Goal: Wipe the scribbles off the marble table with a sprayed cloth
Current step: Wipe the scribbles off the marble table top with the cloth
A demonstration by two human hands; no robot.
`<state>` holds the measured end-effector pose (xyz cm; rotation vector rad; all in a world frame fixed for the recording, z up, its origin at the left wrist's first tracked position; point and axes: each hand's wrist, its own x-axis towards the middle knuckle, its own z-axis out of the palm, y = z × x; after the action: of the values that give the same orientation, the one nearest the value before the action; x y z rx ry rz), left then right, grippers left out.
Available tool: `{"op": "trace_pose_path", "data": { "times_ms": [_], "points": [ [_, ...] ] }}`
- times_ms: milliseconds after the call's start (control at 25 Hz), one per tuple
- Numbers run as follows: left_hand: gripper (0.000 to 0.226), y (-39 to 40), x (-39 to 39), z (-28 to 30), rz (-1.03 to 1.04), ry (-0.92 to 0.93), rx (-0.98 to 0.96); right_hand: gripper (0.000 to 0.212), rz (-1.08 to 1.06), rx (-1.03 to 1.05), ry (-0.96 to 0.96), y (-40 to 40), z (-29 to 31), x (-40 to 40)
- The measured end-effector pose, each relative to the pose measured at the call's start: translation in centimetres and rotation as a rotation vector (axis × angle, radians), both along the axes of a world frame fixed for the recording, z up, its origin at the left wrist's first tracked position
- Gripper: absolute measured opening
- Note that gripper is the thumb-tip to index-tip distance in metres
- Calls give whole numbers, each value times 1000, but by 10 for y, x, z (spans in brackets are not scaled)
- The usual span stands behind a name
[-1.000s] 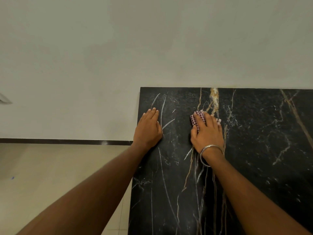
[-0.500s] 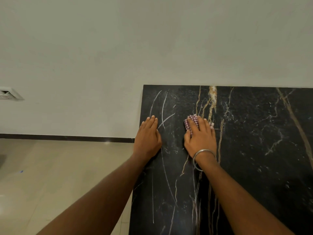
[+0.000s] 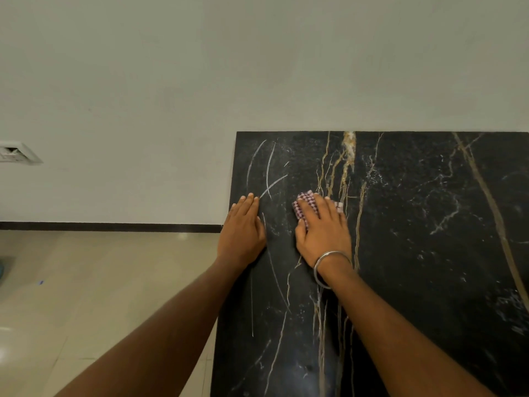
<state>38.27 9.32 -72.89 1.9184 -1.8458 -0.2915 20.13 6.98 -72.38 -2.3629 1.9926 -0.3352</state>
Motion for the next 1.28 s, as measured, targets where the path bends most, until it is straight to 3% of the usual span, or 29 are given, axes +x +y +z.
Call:
{"op": "trace_pose_path", "data": {
  "times_ms": [200, 560, 800, 1040, 1280],
  "points": [
    [51, 6, 2, -3, 4, -7, -43, 53, -152, -21, -33, -3, 0, -19],
    [51, 12, -2, -1, 25, -7, -37, 53, 4, -22, -35, 47, -3, 18],
    [50, 35, -1, -4, -30, 30, -48, 53, -175, 8, -18, 51, 1, -33],
    [51, 47, -6, -2, -12, 10, -29, 54, -70, 3, -32, 102, 2, 20],
    [50, 63, -4, -2, -50, 41, -31, 54, -94, -25, 11, 94, -2, -16]
  ]
}}
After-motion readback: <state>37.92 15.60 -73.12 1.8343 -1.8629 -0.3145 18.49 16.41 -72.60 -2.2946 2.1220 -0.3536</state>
